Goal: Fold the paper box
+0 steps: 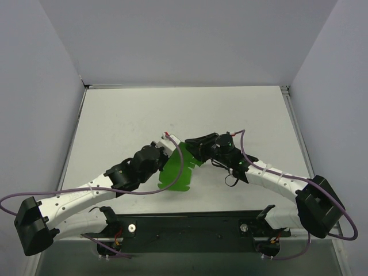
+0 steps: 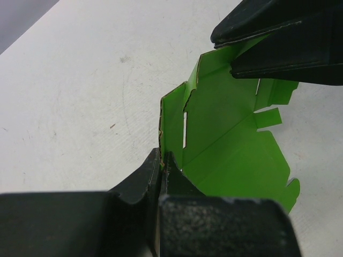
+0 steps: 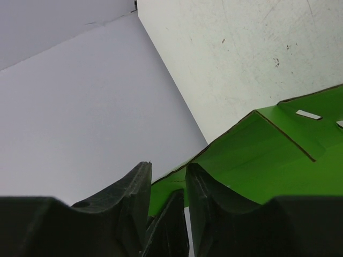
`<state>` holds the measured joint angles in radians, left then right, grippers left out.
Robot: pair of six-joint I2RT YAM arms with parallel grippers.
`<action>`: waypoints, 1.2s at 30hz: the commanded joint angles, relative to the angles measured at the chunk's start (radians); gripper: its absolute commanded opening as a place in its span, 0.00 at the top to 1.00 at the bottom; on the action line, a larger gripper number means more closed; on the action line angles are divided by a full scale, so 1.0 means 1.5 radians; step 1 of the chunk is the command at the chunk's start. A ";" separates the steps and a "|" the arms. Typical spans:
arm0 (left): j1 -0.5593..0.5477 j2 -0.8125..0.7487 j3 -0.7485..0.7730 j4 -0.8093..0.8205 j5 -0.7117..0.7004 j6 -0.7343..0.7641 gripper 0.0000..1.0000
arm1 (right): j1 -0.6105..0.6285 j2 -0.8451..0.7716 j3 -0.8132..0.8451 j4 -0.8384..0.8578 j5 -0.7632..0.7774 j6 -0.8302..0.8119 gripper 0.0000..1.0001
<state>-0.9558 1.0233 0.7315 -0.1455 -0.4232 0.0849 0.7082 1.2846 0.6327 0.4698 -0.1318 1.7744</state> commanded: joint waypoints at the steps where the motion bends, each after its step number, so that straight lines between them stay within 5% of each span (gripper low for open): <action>1: -0.005 -0.009 0.006 0.036 -0.002 -0.004 1.00 | 0.001 0.006 -0.004 0.040 -0.001 0.009 0.71; 11: -0.006 0.011 0.022 0.014 0.016 -0.053 1.00 | 0.002 0.016 -0.004 0.047 0.010 -0.009 1.00; 13: -0.005 0.018 0.037 -0.009 0.024 -0.079 0.89 | 0.002 0.019 -0.005 0.039 0.020 -0.018 1.00; 14: -0.005 0.019 0.044 -0.019 0.027 -0.103 0.71 | 0.002 0.021 -0.008 0.038 0.032 -0.023 1.00; 16: -0.006 0.021 0.058 -0.042 0.033 -0.121 0.54 | 0.002 0.024 -0.008 0.029 0.046 -0.040 1.00; 17: -0.004 0.020 0.061 -0.049 0.032 -0.143 0.34 | 0.003 0.028 -0.008 0.018 0.053 -0.044 1.00; 20: -0.004 0.004 0.042 -0.067 0.027 -0.203 0.20 | 0.003 0.049 -0.008 0.008 0.076 -0.055 1.00; 28: 0.002 -0.069 -0.129 0.013 -0.013 -0.378 0.20 | 0.018 0.106 0.009 -0.010 0.150 -0.070 1.00; 36: 0.053 -0.046 -0.152 0.113 0.055 -0.357 0.21 | 0.040 0.142 0.034 -0.046 0.209 -0.126 1.00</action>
<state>-0.9218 0.9512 0.4858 -0.1509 -0.3958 -0.4450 0.7540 1.4899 0.6472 0.4339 0.0917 1.6310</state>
